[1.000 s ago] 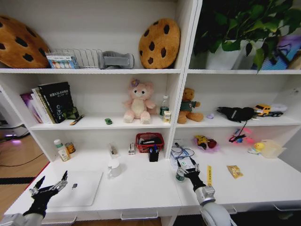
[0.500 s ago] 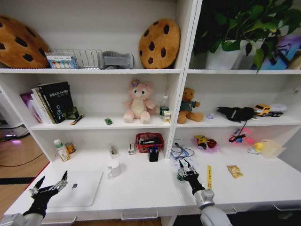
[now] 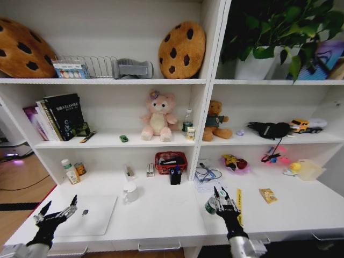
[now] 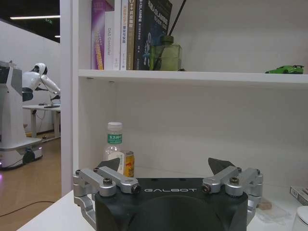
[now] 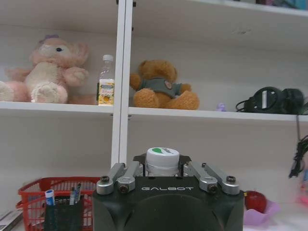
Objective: Organize the objects on the table.
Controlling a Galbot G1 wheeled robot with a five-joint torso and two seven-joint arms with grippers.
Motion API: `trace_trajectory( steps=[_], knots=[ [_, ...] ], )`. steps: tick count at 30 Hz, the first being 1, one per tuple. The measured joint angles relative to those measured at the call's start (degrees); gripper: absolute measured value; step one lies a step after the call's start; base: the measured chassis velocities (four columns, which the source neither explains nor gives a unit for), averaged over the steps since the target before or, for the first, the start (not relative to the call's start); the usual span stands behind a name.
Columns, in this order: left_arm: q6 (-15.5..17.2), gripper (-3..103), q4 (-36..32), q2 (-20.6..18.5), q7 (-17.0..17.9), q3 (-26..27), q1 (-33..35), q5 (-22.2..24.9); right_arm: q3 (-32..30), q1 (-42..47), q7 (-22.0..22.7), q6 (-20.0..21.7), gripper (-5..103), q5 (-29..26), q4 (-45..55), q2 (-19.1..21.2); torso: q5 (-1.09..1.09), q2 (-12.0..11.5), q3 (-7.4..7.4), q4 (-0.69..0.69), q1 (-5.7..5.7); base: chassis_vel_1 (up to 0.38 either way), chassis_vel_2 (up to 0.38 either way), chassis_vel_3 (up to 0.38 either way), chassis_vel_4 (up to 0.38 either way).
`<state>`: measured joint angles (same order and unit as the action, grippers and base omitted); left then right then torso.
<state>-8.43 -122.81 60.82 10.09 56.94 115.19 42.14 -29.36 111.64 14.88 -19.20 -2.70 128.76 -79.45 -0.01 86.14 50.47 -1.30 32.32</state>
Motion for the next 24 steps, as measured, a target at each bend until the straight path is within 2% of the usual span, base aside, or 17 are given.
trace_trajectory(
  steps=[5,8,11,15,16,24],
  knots=[
    [0.0,100,0.0,0.0,0.0,0.0,0.0,0.0,-2.9,1.8,5.6,-8.9,31,6.3,-10.2,-5.7,0.01,0.0,0.00,0.00,0.00,0.000,0.000,0.000,0.000],
    [0.0,100,0.0,0.0,0.0,0.0,0.0,0.0,-3.8,1.9,6.6,-10.6,31,5.7,-12.8,-7.0,0.00,0.0,0.00,-0.01,0.00,0.000,0.000,0.000,0.000],
    [0.0,100,0.0,0.0,0.0,0.0,0.0,0.0,-5.8,2.6,7.2,-15.0,31,3.6,-18.8,-8.7,-0.11,0.0,-0.02,0.00,-0.01,0.000,0.000,0.000,0.000],
    [0.0,100,0.0,0.0,0.0,0.0,0.0,0.0,-6.9,3.3,6.8,-17.1,31,1.8,-22.0,-9.1,-0.07,0.0,-0.02,-0.02,-0.01,0.000,0.000,0.000,0.000],
    [0.0,100,0.0,0.0,0.0,0.0,0.0,0.0,-7.3,3.8,6.1,-18.1,31,0.0,-23.5,-9.0,-0.03,0.0,0.00,-0.08,-0.01,0.000,0.000,0.000,0.000],
    [0.0,100,0.0,0.0,0.0,0.0,0.0,0.0,-9.2,4.0,4.0,-19.5,31,-2.6,-22.6,-7.2,0.03,0.0,0.01,0.01,0.00,0.000,0.000,0.000,0.000]
  ],
)
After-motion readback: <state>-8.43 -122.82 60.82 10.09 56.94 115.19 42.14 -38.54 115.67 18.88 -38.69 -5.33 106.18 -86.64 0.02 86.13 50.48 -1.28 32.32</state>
